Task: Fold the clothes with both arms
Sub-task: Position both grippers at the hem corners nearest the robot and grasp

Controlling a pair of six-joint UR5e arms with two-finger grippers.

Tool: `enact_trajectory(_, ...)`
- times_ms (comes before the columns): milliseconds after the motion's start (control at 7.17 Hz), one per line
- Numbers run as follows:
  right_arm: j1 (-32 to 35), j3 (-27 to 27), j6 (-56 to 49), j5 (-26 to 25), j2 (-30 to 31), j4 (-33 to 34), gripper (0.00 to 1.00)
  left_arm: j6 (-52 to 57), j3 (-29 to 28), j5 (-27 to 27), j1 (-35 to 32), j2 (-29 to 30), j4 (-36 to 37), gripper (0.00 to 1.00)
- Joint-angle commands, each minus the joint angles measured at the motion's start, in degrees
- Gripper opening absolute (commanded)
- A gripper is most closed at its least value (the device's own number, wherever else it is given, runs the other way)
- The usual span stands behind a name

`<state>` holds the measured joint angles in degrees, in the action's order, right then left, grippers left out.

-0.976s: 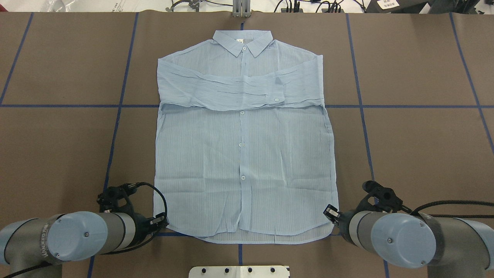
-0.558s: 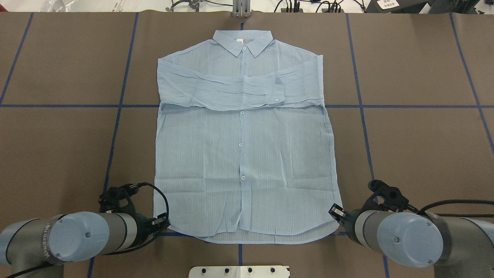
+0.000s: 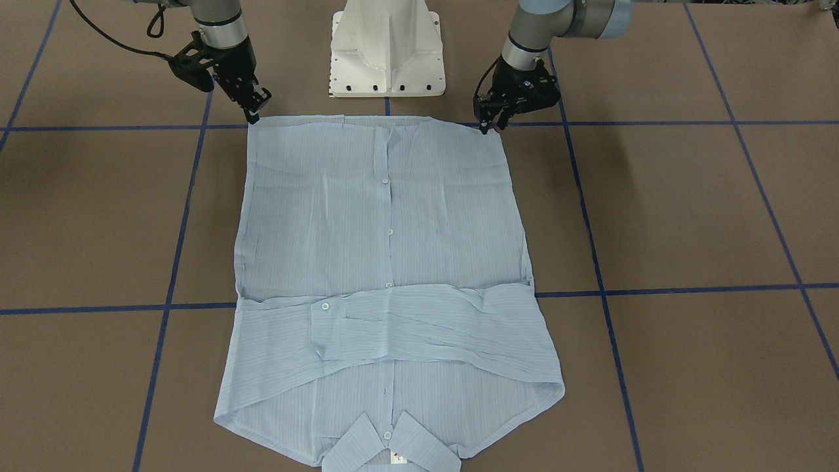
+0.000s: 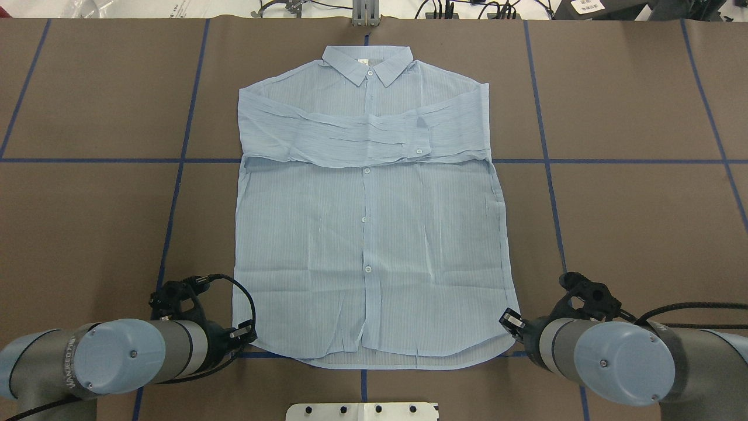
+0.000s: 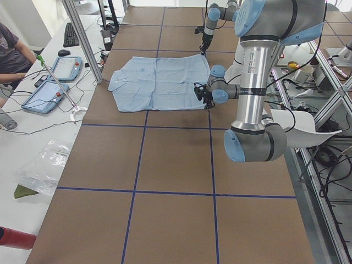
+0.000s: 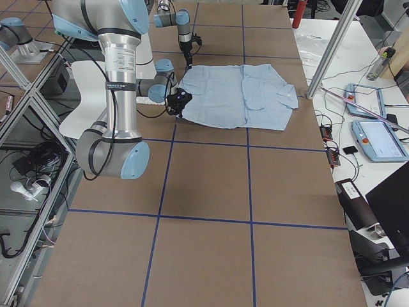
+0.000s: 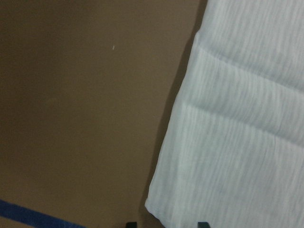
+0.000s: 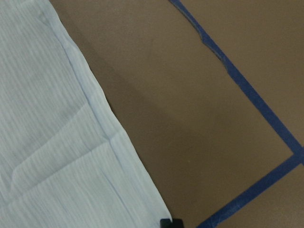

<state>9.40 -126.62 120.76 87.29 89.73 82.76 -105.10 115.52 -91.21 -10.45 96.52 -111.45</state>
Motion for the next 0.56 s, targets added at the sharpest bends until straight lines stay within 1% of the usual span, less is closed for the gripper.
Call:
enact_trajectory(0,0.0,-0.4,0.0,0.0,0.0,0.0,0.0,0.2,-0.1,1.0,-0.2,-0.1,0.1,0.47)
enact_trajectory(279,0.0,-0.6,0.1,0.0,0.0,0.3,0.0,0.2,-0.6,1.0,0.0,-0.1,0.1,0.46)
enact_trajectory(418,0.0,-0.7,0.0,0.0,0.0,0.3,0.0,0.0,-0.5,1.0,0.0,0.0,0.1,0.23)
